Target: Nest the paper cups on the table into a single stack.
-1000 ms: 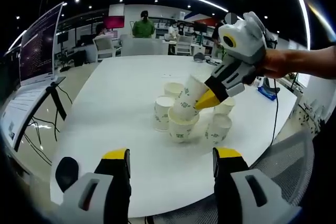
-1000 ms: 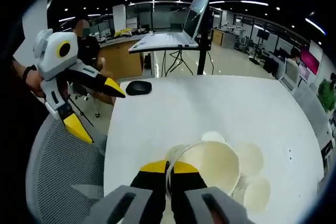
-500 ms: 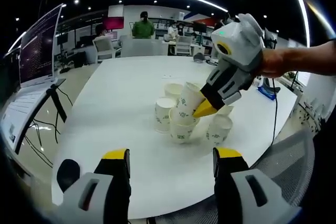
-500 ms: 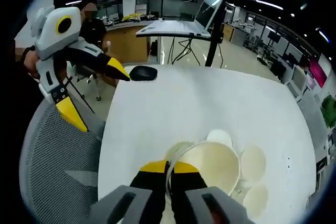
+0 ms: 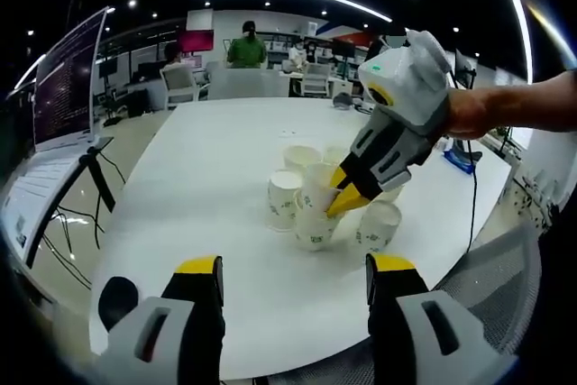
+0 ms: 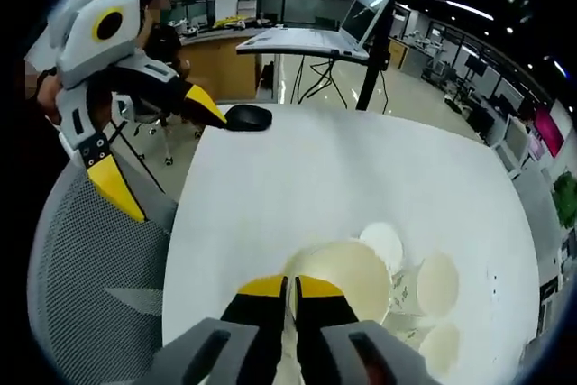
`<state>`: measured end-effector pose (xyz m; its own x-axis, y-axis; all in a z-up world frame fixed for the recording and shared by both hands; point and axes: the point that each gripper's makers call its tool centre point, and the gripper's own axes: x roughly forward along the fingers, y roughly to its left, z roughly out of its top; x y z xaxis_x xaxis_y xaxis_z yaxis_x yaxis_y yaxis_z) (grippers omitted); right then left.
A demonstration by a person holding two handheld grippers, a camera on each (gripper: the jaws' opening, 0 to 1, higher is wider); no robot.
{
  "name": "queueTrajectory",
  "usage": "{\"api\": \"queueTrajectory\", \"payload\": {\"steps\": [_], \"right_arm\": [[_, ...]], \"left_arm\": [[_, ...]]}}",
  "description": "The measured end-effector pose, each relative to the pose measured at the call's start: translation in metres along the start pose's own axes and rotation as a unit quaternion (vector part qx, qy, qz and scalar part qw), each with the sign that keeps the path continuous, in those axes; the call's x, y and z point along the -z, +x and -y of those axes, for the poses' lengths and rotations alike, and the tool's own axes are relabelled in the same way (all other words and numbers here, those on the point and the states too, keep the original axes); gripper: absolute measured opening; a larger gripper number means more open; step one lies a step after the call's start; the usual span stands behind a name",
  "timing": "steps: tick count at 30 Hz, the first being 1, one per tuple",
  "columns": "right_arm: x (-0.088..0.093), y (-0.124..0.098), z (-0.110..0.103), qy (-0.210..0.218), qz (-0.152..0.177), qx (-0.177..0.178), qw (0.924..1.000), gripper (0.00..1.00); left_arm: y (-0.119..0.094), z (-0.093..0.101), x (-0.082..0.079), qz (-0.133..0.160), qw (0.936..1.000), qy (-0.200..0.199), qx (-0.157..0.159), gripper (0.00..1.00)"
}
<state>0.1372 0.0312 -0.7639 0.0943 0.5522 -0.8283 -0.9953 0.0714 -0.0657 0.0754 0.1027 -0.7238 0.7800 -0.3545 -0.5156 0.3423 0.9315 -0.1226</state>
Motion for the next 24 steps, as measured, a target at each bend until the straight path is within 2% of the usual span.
{"api": "queueTrajectory", "payload": {"steps": [24], "right_arm": [[0.0072,0.0076,-0.0065,-0.001,-0.008,-0.011,0.9999,0.02]], "left_arm": [[-0.0005,0.0016,-0.0018,0.001,1.0000,0.002,0.000,0.63]]}}
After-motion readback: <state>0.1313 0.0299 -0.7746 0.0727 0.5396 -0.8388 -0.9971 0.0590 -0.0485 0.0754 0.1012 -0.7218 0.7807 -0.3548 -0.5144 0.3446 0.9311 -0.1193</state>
